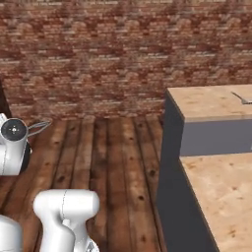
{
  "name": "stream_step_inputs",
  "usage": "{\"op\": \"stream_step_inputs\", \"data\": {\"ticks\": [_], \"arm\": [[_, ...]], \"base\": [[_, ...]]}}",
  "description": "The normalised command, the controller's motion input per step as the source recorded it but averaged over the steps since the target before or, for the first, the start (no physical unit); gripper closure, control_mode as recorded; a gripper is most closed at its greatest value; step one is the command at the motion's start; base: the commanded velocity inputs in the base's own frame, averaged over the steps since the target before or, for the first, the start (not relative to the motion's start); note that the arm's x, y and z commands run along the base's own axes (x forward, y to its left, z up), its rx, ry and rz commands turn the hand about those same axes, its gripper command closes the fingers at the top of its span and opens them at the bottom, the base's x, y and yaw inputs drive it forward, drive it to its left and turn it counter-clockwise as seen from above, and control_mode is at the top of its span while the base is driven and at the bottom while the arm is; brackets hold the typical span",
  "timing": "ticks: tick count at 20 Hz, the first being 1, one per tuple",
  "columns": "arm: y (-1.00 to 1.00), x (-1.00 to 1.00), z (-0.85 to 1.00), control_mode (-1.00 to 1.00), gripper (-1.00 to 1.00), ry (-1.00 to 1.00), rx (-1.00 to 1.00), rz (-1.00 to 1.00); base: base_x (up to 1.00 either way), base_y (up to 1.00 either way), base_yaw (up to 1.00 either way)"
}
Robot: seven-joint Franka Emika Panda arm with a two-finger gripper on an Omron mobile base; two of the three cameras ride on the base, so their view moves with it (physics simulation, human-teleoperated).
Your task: Take the tongs from the drawer on the left and place them on the dining counter next to the tray containing the hot dog.
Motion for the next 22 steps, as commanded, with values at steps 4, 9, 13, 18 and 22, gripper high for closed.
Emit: {"op": "stream_step_inputs", "data": {"ticks": [4, 9, 13, 18, 22], "arm": [[0.0, 0.0, 0.0, 1.0, 1.0, 0.0, 0.0, 0.0], [0.0, 0.0, 0.0, 1.0, 1.0, 0.0, 0.0, 0.0], [0.0, 0.0, 0.0, 1.0, 1.0, 0.0, 0.0, 0.0], [0.0, 0.0, 0.0, 1.0, 1.0, 0.0, 0.0, 0.0], [0.0, 0.0, 0.0, 1.0, 1.0, 0.0, 0.0, 0.0]], "base": [[1.0, -0.08, -0.07], [1.0, 0.0, -0.18], [1.0, 0.0, -0.33], [1.0, 0.0, -0.47], [1.0, 0.07, -0.55]]}}
